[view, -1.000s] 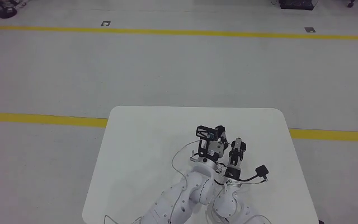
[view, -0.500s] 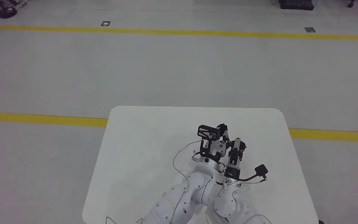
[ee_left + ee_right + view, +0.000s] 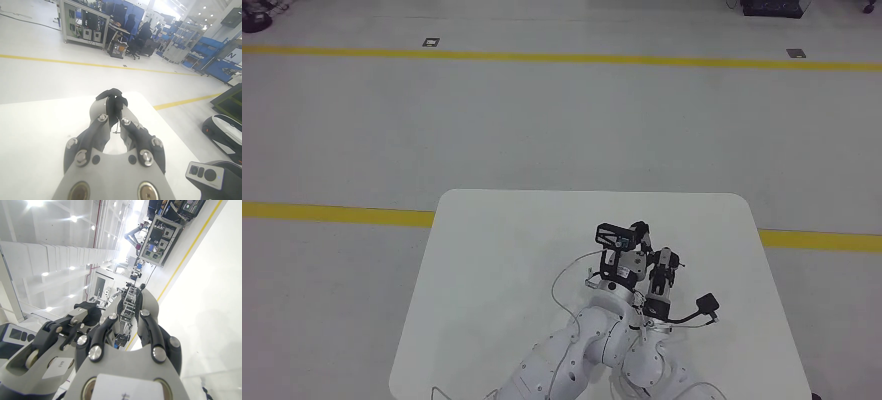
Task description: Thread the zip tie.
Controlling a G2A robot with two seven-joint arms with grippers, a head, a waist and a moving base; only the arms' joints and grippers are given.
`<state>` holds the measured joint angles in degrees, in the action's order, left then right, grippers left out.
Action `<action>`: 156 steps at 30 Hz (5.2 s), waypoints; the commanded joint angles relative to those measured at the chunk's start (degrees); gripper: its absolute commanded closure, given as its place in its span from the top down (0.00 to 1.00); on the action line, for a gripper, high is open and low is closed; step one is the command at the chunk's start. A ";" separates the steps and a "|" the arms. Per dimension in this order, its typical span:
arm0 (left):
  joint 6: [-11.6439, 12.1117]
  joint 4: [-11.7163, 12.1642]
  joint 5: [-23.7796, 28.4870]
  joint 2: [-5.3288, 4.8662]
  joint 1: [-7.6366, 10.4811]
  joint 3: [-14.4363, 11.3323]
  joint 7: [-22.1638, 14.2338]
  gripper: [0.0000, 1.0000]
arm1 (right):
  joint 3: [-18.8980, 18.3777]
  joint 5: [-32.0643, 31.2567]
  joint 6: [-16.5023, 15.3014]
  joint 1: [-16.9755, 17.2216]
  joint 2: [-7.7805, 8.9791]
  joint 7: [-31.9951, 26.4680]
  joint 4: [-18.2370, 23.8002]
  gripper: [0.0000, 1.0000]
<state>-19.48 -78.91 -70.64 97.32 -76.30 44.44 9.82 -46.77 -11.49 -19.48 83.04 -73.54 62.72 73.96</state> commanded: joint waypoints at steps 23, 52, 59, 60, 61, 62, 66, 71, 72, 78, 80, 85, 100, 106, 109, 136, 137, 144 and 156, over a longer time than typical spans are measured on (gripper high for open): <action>0.45 -0.22 0.28 -0.15 0.63 -0.03 0.21 0.00 | 1.31 -0.64 0.00 -0.16 -0.39 0.67 -1.15 0.15; 0.39 -0.27 0.24 -0.14 0.65 -0.10 0.22 0.00 | 0.11 0.59 0.00 0.04 -0.16 0.13 -0.30 0.05; 0.39 -0.27 0.24 -0.14 0.65 -0.10 0.22 0.00 | -0.08 0.57 0.00 0.11 -0.17 -0.04 -0.22 0.00; 0.39 -0.27 0.24 -0.14 0.65 -0.10 0.22 0.00 | -0.09 0.53 0.00 0.10 -0.17 -0.07 -0.23 0.00; 0.39 -0.27 0.24 -0.14 0.65 -0.10 0.22 0.00 | -0.09 0.49 0.00 0.10 -0.18 -0.09 -0.21 0.00; 0.39 -0.27 0.24 -0.14 0.65 -0.10 0.22 0.00 | -0.08 0.44 0.00 0.10 -0.19 -0.10 -0.20 0.00; 1.26 0.12 -0.66 -0.32 0.68 -0.40 -0.84 0.00 | 0.05 0.11 0.00 0.06 -0.26 -0.06 -0.30 0.00; 1.31 1.34 -1.75 -0.19 1.57 -1.56 -2.95 0.00 | 0.44 -0.24 0.00 -0.12 -0.43 0.02 -0.73 0.00; 1.32 1.49 -1.60 -0.12 1.77 -1.77 -3.16 0.00 | 0.49 -0.26 0.00 -0.19 -0.47 0.07 -0.96 0.00; 2.04 1.44 -0.56 0.08 2.05 -2.32 -2.08 0.00 | 0.68 -0.05 0.00 -0.71 -0.73 0.03 -2.05 0.00; 2.80 0.85 -0.32 0.03 1.78 -2.48 -1.85 0.00 | 0.69 0.00 0.00 -0.78 -0.80 0.04 -2.20 0.00; 3.11 0.36 -0.47 -0.19 1.37 -2.31 -2.04 0.00 | 0.79 -0.13 0.00 -0.95 -0.99 0.03 -2.48 0.00; 5.13 0.98 2.17 -0.07 2.16 -3.01 -4.80 0.00 | 0.62 -0.29 0.00 -0.92 -1.21 -0.14 -2.83 0.00; 6.60 0.15 4.38 -0.19 1.74 -2.58 -4.67 0.00 | 0.55 -0.41 0.00 -0.69 -1.19 0.17 -2.20 0.00; 6.50 0.17 4.36 -0.31 1.68 -2.28 -4.05 0.00 | 0.49 -0.48 0.00 -0.55 -1.16 0.19 -1.91 0.00; 5.78 0.56 5.80 -0.28 2.86 -3.49 -7.58 0.00 | 0.27 -0.29 0.00 -0.47 -0.87 -0.38 -2.19 0.00; 5.80 0.58 5.96 -0.26 2.93 -3.55 -7.71 0.00 | 0.30 -0.28 0.00 -0.48 -0.86 -0.42 -2.22 0.00; 7.02 0.52 7.57 -0.29 2.90 -3.41 -6.84 0.00 | 0.58 -0.54 0.00 -0.59 -0.87 -0.37 -2.31 0.00; 6.35 0.56 7.73 -0.38 3.07 -3.66 -7.50 0.00 | 1.11 -1.15 0.00 -0.82 -0.91 0.37 -2.97 0.00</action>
<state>-13.08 -78.39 -62.92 96.92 -73.28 40.87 2.39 -45.69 -12.52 -19.48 82.25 -74.45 62.94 71.09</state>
